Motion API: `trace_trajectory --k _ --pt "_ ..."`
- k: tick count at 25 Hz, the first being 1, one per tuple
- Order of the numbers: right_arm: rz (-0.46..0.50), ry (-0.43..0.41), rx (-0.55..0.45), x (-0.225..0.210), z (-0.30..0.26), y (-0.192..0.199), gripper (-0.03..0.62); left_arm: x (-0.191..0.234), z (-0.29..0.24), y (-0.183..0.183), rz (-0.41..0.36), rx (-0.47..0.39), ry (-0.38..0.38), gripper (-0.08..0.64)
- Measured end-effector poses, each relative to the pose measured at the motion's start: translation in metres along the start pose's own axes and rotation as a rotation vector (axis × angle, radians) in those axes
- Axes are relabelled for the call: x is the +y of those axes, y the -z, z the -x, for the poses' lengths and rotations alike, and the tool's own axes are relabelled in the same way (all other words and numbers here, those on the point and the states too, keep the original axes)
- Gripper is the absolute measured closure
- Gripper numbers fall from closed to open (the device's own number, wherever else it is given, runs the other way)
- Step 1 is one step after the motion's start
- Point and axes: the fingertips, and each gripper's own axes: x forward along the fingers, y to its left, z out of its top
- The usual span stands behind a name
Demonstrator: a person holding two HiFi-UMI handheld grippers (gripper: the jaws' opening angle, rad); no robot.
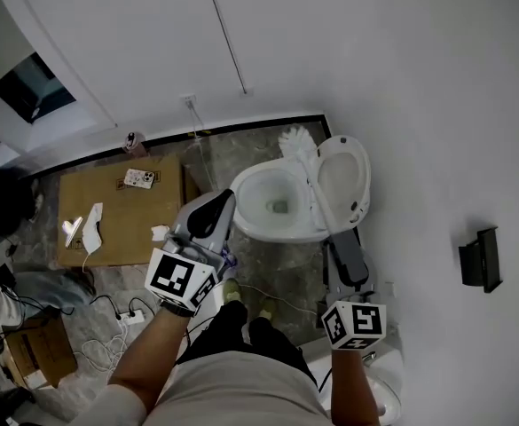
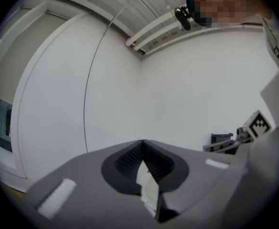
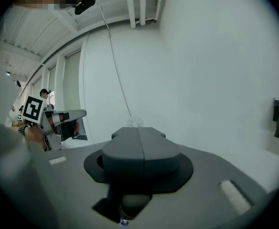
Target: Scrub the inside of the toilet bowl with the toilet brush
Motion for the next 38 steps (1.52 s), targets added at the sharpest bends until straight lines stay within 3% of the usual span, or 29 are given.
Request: trace_trajectory --k 8,18,27,38 --pt "-0.025 0.048 0.098 0.011 -0.053 0.057 0.428 0.046 -0.032 0.051 0.014 0.046 0.07 0.554" --pt "-0.135 0.094 0.269 -0.016 -0.118 0.191 0.428 0.05 -0.068 0.183 0.065 0.154 0.11 0.554" --pt "-0.209 0.107 0.411 -0.063 -0.21 0.318 0.428 0.078 -0.121 0.304 0.122 0.261 0.074 0.554" --pt "-0.285 0.128 0.54 -0.101 -0.291 0.42 0.428 0.1 -0.18 0.394 0.114 0.331 0.074 0.554"
